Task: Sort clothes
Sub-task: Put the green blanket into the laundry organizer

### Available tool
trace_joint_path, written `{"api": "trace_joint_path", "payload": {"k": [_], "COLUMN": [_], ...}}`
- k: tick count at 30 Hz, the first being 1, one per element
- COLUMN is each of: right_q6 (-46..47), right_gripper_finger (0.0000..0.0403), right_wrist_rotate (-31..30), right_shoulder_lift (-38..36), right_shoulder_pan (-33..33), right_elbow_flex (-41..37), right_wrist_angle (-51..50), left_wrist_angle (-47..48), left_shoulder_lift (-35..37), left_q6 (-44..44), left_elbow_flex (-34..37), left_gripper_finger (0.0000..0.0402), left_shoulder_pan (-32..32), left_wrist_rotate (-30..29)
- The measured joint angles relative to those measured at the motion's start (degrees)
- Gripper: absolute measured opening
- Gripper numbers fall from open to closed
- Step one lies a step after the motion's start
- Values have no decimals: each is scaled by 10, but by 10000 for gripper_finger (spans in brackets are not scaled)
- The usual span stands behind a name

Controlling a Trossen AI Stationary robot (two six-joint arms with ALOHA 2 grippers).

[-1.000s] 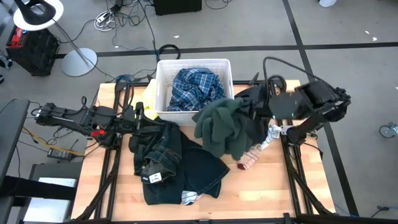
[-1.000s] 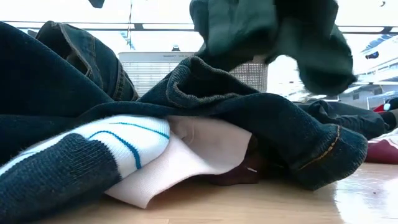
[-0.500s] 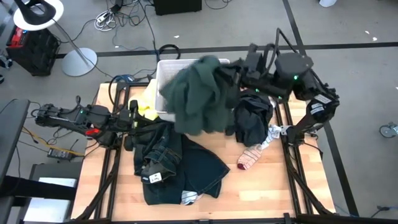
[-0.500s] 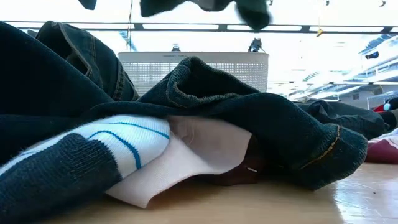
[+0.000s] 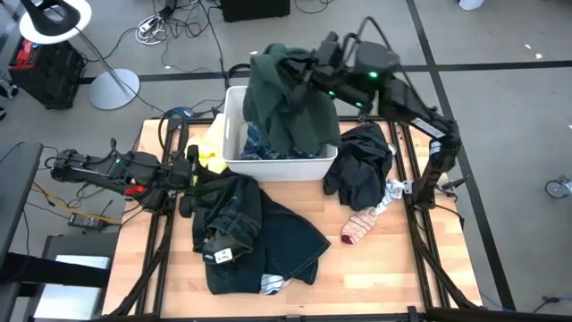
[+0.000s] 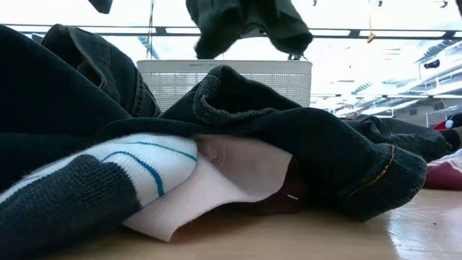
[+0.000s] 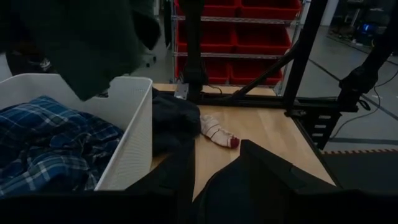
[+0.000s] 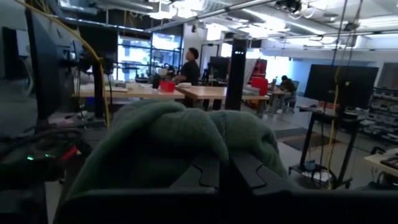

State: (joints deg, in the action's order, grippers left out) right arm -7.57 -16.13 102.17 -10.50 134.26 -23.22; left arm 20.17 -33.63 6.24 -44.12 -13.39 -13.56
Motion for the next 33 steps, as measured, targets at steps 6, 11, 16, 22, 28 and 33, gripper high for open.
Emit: {"api": "trace_joint_path", "payload": {"k": [6,11,16,22,28,33], "right_q6": [4,4,39,93,115,135], "right_gripper_finger": [1,2,2,2,2,2], "right_wrist_rotate": [43,25,-13,-83,28,64], "right_shoulder_lift": [39,36,36,38,37,37], "right_shoulder_pan": [-32,-46,-56,-71,-85,-86], "right_elbow_flex": [0,0,-1,-50,-137,-241], "right_wrist_angle": [25,-93,-272,-319,-205,-90], "left_wrist_angle": [28,29,24,25,25,25], "left_shoulder_lift": [0,0,0,0,0,0], "left_q6": [21,45,45,45,45,45], "left_elbow_flex": [0,0,0,1,1,1], "left_gripper_finger": [133,133,133,133,133,133], "left_shoulder_pan": [0,0,0,0,0,0], "left_wrist_rotate": [2,10,27,27,27,27]}}
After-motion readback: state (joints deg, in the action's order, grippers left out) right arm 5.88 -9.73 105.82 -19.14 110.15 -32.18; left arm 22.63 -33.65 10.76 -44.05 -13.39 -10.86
